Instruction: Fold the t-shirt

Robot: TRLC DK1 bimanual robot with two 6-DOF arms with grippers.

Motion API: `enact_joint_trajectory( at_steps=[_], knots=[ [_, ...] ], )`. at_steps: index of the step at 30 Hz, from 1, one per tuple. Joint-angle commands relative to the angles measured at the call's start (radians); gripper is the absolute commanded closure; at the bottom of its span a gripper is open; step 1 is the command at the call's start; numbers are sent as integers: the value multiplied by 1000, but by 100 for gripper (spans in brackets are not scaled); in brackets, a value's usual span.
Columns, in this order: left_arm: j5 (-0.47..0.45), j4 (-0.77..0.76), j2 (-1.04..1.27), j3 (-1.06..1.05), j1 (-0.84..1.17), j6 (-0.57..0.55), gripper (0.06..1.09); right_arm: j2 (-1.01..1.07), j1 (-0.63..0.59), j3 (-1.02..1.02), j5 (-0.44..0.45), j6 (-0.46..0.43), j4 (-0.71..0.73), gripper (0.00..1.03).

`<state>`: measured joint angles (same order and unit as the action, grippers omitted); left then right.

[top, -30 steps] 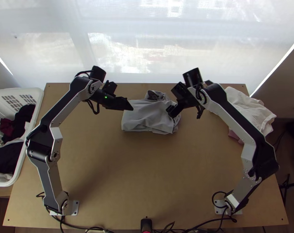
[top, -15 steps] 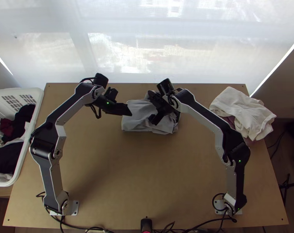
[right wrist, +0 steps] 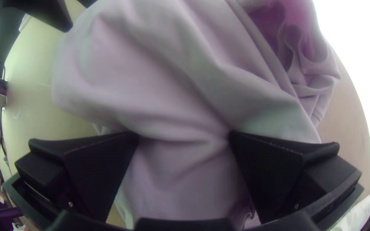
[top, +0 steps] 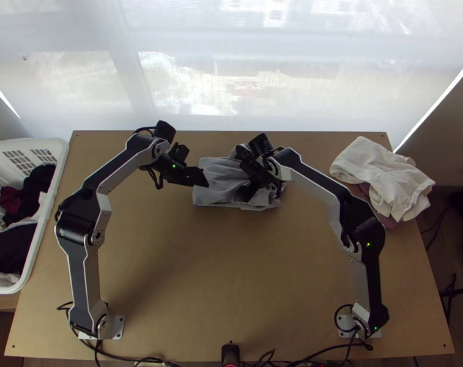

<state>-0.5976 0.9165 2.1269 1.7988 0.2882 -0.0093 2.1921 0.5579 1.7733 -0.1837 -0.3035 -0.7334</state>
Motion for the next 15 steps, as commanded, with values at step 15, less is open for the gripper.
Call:
enact_joint_trajectory(
  at_steps=[15],
  knots=[
    [-27,68,51,332,81,-75,11,-8,-9,2,7,4,-8,4]
  ],
)
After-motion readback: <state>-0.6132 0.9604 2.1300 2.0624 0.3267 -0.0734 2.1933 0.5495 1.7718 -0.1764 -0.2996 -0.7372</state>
